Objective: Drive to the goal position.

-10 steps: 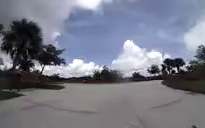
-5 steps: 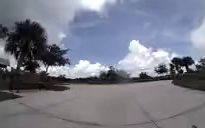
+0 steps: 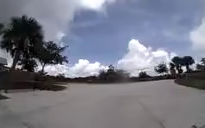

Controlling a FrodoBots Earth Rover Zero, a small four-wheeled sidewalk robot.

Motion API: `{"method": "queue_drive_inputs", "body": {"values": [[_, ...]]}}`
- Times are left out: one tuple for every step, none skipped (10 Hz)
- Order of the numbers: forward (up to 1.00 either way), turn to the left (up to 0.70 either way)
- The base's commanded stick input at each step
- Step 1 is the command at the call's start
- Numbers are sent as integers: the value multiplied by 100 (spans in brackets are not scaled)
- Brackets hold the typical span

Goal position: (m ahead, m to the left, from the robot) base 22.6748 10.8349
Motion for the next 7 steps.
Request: {"method": "queue_drive_inputs", "body": {"values": [[85, 34], [85, 34], [85, 34], [85, 34], [85, 34], [85, 10], [85, 0]]}}
